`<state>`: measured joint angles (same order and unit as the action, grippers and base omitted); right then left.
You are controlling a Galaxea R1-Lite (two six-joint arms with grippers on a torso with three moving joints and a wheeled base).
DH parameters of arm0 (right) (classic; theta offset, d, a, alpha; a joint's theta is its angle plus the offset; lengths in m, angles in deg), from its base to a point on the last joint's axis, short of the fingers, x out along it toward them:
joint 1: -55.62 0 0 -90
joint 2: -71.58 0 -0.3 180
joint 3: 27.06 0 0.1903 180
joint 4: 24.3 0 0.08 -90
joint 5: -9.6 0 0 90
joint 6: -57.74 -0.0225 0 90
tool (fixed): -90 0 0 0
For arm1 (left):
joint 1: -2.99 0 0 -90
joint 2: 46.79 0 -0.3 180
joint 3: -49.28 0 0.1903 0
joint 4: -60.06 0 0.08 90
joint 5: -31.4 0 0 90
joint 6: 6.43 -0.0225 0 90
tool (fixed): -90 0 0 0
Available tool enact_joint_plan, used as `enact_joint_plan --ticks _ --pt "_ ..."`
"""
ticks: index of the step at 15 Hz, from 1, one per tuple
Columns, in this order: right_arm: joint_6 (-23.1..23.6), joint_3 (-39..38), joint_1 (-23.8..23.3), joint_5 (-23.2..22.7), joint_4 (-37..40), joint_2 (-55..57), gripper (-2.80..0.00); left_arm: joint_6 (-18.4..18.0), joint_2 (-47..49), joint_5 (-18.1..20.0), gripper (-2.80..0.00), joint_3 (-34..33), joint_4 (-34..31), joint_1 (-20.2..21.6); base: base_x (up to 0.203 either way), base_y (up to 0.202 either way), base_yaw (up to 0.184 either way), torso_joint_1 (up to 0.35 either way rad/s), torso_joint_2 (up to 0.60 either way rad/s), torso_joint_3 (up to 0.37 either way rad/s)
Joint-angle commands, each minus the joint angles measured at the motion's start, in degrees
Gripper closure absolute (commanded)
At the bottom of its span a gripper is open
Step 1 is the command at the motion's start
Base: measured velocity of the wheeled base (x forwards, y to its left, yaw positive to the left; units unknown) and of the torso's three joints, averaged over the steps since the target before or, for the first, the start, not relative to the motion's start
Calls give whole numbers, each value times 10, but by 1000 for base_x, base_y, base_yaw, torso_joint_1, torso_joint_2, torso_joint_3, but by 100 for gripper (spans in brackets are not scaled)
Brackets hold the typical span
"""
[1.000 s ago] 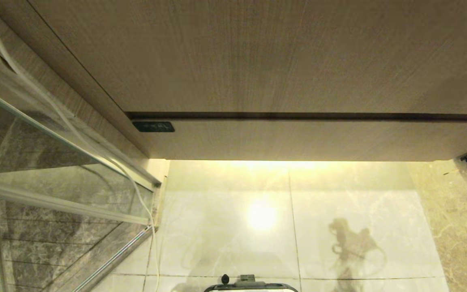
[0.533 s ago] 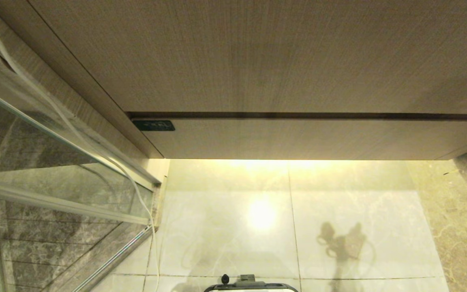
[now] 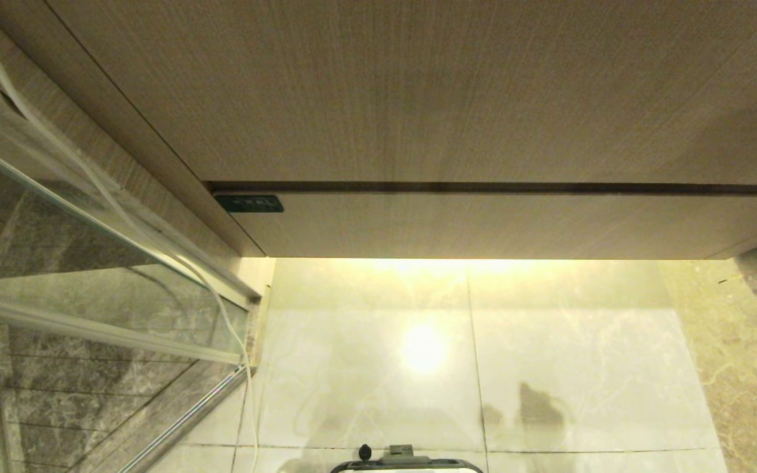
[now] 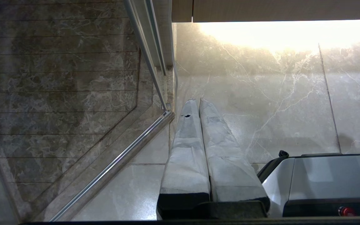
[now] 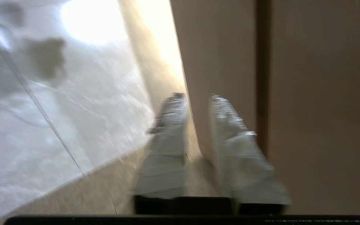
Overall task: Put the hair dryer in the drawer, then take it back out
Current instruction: Close the drawer
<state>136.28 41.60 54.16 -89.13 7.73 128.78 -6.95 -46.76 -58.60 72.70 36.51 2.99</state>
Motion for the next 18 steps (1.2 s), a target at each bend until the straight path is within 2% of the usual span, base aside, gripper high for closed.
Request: enact_joint_plan --ticks 1,3,5,8,10,13,18 --pt "7 12 14 -45 40 -27 -280 0 0 0 0 0 0 0 0 0 0 0 0 0" --pt "-28 15 16 -44 45 -8 -280 0 0 0 0 0 0 0 0 0 0 0 0 0" --pt "-65 25 37 -41 45 30 -280 0 0 0 0 0 0 0 0 0 0 0 0 0" --pt "-85 40 77 -34 25 85 -280 0 0 0 0 0 0 0 0 0 0 0 0 0" --pt "-121 39 90 -78 8 126 -280 0 0 0 0 0 0 0 0 0 0 0 0 0" --pt "-134 35 91 -95 -50 183 -280 0 0 0 0 0 0 0 0 0 0 0 0 0" --pt "-125 20 89 -127 -159 246 -280 0 0 0 0 0 0 0 0 0 0 0 0 0"
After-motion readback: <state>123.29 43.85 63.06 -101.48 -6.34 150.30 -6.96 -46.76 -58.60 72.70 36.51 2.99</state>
